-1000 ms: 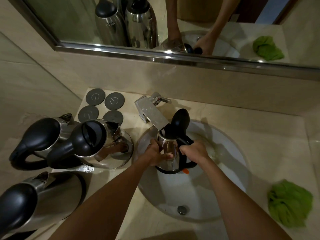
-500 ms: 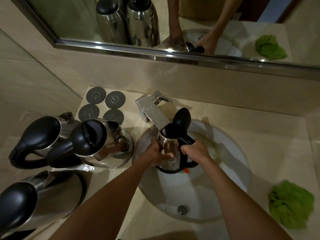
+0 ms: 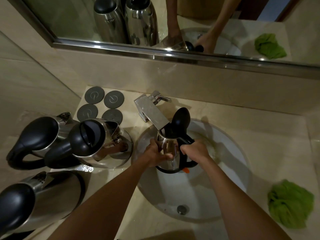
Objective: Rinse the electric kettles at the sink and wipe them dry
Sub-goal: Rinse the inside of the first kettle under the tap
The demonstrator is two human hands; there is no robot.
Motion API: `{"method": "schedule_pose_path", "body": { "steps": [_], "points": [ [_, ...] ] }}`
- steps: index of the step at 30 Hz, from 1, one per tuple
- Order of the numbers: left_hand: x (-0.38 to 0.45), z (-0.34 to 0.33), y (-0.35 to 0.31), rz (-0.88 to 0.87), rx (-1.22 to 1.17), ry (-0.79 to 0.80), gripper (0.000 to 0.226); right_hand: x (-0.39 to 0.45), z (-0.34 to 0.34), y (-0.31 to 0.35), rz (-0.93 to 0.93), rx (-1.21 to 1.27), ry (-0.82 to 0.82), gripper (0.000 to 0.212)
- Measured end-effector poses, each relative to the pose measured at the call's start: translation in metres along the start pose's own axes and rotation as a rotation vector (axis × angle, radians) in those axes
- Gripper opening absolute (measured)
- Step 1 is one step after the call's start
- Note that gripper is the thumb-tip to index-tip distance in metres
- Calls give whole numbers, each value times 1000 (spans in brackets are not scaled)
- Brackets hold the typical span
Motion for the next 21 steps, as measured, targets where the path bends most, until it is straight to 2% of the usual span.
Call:
{"method": "schedule_pose_path", "body": {
  "steps": [6,21],
  "points": [
    [2,-1,1,-19,-8,-13,78,0,1,0,8,-3,17,16],
    [1,-1,1,-13,-3,-5,75,3,1,0,-2,-20,0,14]
  ]
}}
Point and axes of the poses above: each hand's wrist, its own x-axis towards the middle knuckle, its own z-axis out of the back of the hand, y = z × x, the point moved 2 cm from there along x, towards the middle knuckle, and after that the axes turned 11 degrees about -y, right-handed, at the moved point
